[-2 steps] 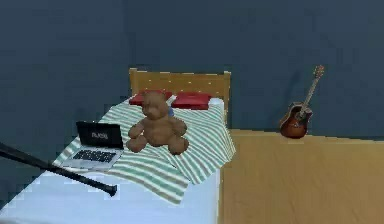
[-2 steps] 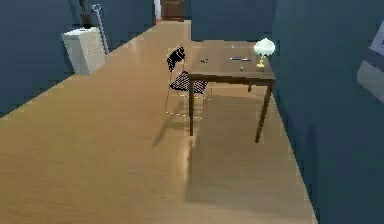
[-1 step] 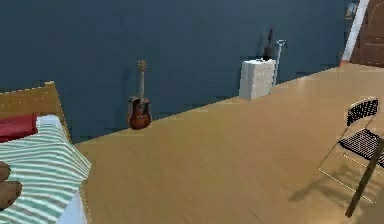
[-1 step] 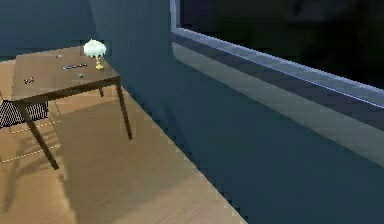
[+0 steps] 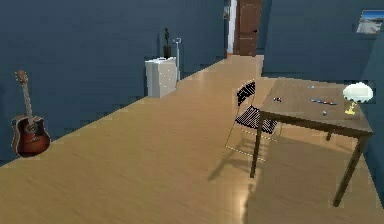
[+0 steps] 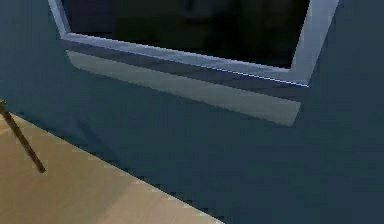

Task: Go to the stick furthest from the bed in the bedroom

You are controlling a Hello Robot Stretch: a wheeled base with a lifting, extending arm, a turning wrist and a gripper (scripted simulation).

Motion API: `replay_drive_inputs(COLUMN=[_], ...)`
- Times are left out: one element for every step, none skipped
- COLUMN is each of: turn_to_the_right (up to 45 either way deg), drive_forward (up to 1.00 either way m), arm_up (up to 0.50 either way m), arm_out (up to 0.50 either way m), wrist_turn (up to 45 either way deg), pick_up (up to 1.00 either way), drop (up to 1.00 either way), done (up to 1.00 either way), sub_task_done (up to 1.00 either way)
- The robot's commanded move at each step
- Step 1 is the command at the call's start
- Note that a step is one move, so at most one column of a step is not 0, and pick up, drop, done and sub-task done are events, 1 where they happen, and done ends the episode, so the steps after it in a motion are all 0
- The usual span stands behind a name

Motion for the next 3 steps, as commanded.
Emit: replay_drive_inputs(turn_to_the_right=[0.0,-3.0,45.0], drive_forward=[0.3,0.0,0.0], arm_up=[0.0,0.0,0.0], arm_out=[0.0,0.0,0.0], wrist_turn=[0.0,0.0,0.0], pick_up=[0.0,0.0,0.0], drop=[0.0,0.0,0.0], done=[0.0,0.0,0.0], sub_task_done=[0.0,0.0,0.0])
